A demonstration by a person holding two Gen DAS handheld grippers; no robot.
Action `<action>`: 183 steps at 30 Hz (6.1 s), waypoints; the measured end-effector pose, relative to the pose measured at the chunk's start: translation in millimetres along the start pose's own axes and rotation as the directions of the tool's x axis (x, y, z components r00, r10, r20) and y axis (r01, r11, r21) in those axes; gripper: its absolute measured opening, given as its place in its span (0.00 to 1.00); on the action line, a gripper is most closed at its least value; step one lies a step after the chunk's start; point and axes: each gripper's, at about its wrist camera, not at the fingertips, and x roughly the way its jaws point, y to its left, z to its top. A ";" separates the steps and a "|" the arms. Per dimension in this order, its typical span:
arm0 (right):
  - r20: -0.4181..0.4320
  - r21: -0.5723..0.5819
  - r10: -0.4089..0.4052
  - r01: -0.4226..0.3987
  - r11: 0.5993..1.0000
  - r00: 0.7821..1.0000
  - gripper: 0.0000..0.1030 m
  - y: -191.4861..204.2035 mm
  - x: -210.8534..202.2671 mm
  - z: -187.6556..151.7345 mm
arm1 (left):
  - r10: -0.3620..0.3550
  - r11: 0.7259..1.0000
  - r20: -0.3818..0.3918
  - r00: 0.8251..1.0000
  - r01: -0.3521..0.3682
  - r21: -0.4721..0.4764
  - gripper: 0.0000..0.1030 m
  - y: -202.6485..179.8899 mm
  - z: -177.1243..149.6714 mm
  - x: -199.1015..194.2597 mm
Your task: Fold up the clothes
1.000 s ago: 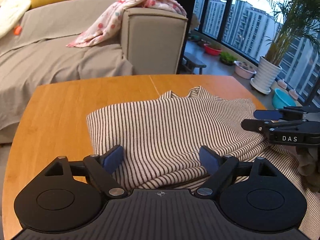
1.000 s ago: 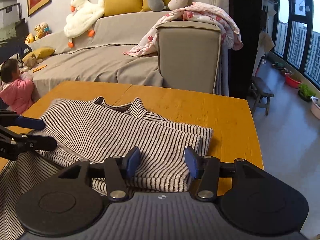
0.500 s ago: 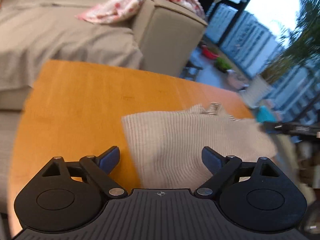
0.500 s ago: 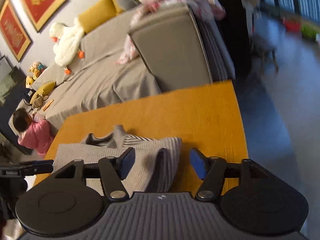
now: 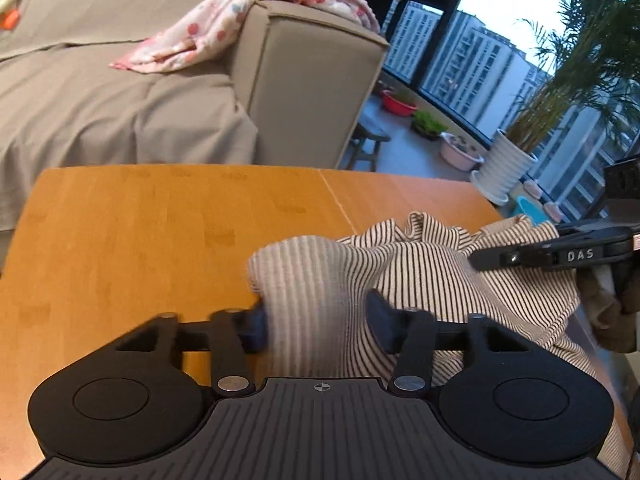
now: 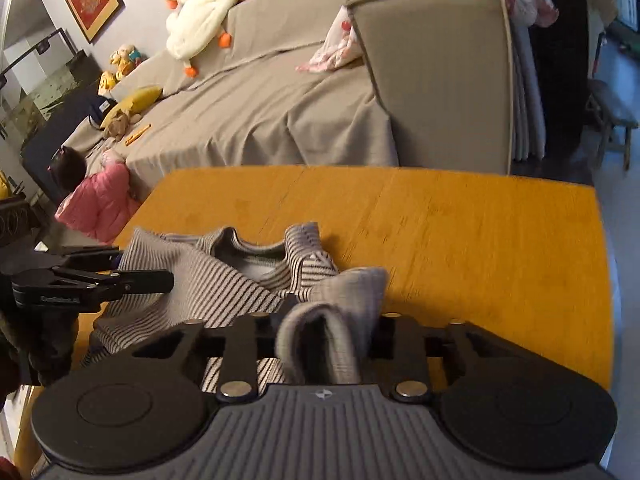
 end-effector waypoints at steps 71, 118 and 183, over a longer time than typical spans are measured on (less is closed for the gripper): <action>0.218 -0.208 -0.385 0.428 0.879 0.897 0.54 27.9 -82.7 -113.2 | 0.151 0.988 0.030 0.988 -0.152 0.031 0.89 -32.8 -65.8 -57.0; 0.273 -0.236 -0.439 0.502 0.832 0.856 0.74 23.1 -71.4 -91.9 | 0.287 0.927 0.061 0.956 -0.293 0.234 0.97 -65.3 -93.8 -41.1; 0.229 -0.467 -0.152 0.245 0.850 0.962 0.66 155.2 -226.7 -264.2 | 0.021 0.897 0.147 0.989 -0.083 0.433 0.93 -205.2 -209.3 -225.4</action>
